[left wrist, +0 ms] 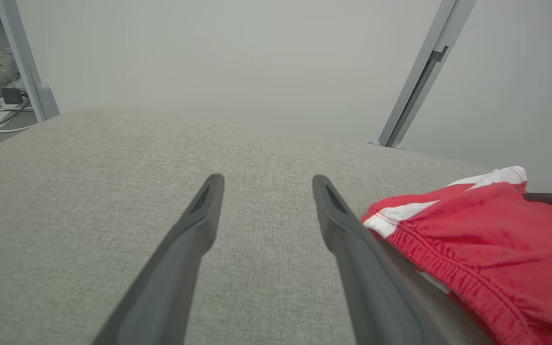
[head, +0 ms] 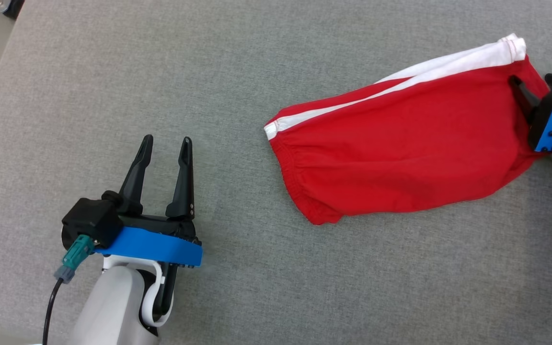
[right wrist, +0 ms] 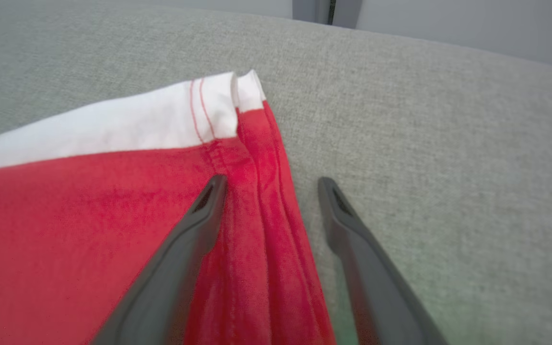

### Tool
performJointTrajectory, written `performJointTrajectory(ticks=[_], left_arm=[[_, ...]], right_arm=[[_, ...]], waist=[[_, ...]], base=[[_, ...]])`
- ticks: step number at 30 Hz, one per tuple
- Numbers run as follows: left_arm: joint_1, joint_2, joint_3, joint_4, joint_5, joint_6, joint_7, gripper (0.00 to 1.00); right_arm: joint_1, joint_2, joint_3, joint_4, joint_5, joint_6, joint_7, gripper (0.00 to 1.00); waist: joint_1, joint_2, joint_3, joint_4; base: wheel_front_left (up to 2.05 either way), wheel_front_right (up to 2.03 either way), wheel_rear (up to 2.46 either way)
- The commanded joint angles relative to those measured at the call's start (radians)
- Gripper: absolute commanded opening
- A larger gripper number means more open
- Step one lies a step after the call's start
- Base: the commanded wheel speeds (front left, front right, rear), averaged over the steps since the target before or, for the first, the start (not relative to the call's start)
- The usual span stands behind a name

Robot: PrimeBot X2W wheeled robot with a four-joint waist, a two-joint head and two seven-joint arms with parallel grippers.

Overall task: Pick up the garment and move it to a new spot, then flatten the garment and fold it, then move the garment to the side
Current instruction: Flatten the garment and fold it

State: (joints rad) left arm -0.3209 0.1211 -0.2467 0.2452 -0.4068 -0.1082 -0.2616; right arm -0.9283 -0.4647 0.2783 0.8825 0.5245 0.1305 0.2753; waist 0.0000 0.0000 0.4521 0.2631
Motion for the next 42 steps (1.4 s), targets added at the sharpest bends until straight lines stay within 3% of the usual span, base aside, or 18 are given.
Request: performJointTrajectory(ticks=[1,3,5,6,8,13,18,28,35,42], left_arm=[[0.006,-0.003,0.007,0.001,0.008,-0.007,-0.004,1.00],[0.007,-0.012,0.016,0.005,0.018,-0.012,-0.004,1.00],[0.009,-0.013,0.027,0.008,0.025,-0.015,-0.004,1.00],[0.011,-0.013,0.032,0.008,0.030,-0.015,-0.004,1.00],[0.023,-0.008,0.049,0.004,0.032,-0.017,-0.004,1.00],[0.050,0.005,0.059,0.007,0.041,-0.022,-0.004,1.00],[0.079,0.020,0.055,0.007,0.044,-0.023,-0.004,1.00],[0.116,0.035,0.022,0.022,0.044,-0.024,-0.004,1.00],[0.109,0.034,0.000,0.030,0.041,-0.024,-0.004,1.00],[0.087,0.018,-0.015,0.036,0.037,-0.024,-0.004,1.00]], right_arm=[[0.011,0.017,0.010,0.035,-0.020,0.001,0.035,1.00],[0.027,0.042,0.025,0.067,-0.022,0.002,0.087,1.00],[0.039,0.055,0.047,0.070,-0.035,0.003,0.112,0.15],[0.047,0.065,0.052,0.059,-0.027,0.003,0.115,0.00],[0.060,0.089,0.054,0.025,-0.001,0.004,0.087,0.00],[0.104,0.058,0.064,-0.029,0.019,0.000,0.022,0.00],[0.133,0.038,0.009,-0.035,0.000,0.000,-0.037,0.00],[0.165,0.025,-0.154,-0.020,-0.130,0.000,0.014,0.00],[0.132,0.147,-0.197,-0.090,-0.234,0.001,0.159,0.00],[0.110,0.347,-0.132,-0.169,-0.309,0.001,0.262,0.00]], waist=[[0.0000,0.0000,0.005,0.009],[0.0000,0.0000,0.001,0.010],[0.0000,0.0000,-0.008,0.004],[0.0000,0.0000,-0.013,-0.004],[0.0000,0.0000,-0.027,-0.032],[0.0000,0.0000,-0.076,-0.092],[0.0000,0.0000,-0.137,-0.150],[0.0000,0.0000,-0.224,-0.189],[0.0000,0.0000,-0.232,-0.159],[0.0000,0.0000,-0.223,-0.124]], base=[[0.00,0.00,0.00],[0.00,0.00,0.00],[0.00,0.00,0.00],[0.00,0.00,0.00],[0.00,0.00,0.00],[0.00,0.00,0.00],[0.00,0.00,0.00],[0.00,0.00,0.00],[0.00,0.00,0.00],[0.00,0.00,0.00]])
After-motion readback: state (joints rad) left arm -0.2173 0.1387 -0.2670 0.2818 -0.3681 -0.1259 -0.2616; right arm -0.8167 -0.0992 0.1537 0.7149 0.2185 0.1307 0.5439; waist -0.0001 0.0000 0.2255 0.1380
